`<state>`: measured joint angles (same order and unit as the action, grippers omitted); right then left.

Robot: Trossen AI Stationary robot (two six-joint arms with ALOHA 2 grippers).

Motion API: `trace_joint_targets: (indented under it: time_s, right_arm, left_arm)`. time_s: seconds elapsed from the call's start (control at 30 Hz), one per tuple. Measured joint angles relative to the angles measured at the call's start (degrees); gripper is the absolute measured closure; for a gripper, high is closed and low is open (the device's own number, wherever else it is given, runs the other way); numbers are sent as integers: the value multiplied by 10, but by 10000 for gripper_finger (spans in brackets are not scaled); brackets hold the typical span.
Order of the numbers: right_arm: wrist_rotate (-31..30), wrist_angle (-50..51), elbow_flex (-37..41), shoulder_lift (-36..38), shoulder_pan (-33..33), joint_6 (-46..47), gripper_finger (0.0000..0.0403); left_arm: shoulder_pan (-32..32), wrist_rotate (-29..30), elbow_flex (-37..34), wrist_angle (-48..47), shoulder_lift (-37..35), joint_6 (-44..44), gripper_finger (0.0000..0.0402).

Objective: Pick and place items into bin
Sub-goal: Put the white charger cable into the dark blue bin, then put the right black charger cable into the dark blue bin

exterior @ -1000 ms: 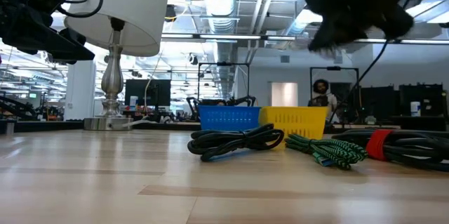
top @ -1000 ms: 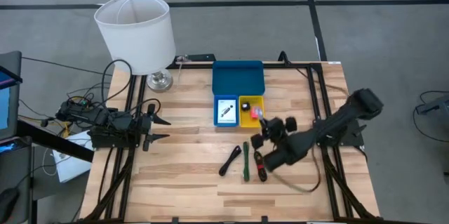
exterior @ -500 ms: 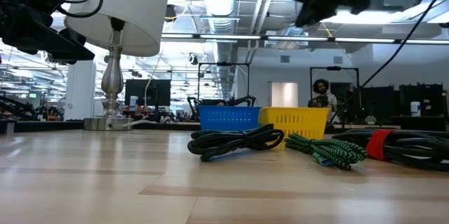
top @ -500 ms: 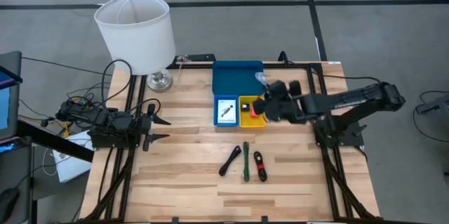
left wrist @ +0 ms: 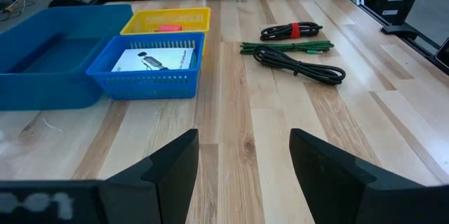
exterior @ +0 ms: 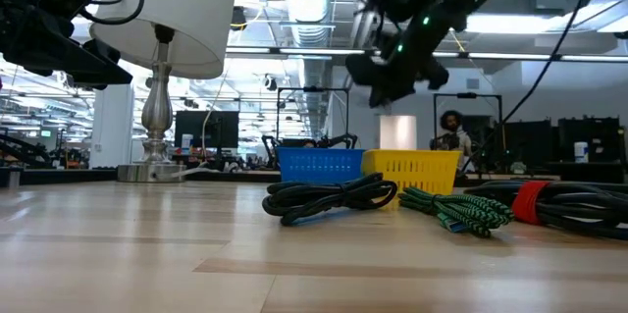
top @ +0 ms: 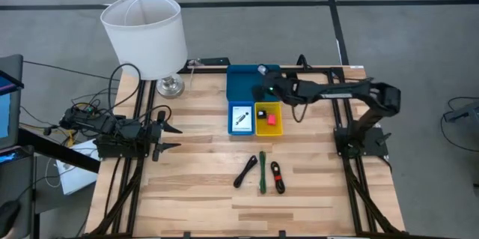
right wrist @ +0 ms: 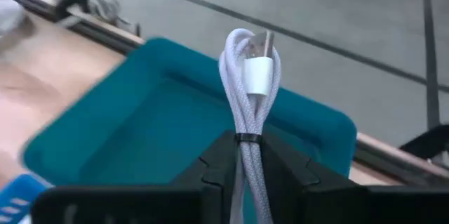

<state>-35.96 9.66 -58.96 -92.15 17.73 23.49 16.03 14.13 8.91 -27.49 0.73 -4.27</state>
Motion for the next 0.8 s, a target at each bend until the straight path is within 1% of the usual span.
trace_joint_targets:
  time_s: [0.17,0.37,0.5,0.57,0.67,0.8]
  right_arm:
    - [1,-19,0,-30,7,4,304]
    - [0,-17,0,-29,5,0,251]
    - [12,40,-1,-1,-10,0,219]
    - [24,101,0,18,-28,3,206]
    - [40,183,0,49,-73,37,192]
    - [55,280,0,84,-162,113,182]
  left_arm:
    - [0,0,0,0,0,0,189]
    - [0,0,0,0,0,0,189]
    - [0,0,0,0,0,0,189]
    - [0,0,0,0,0,0,189]
    - [0,0,0,0,0,0,189]
    - [0,0,0,0,0,0,189]
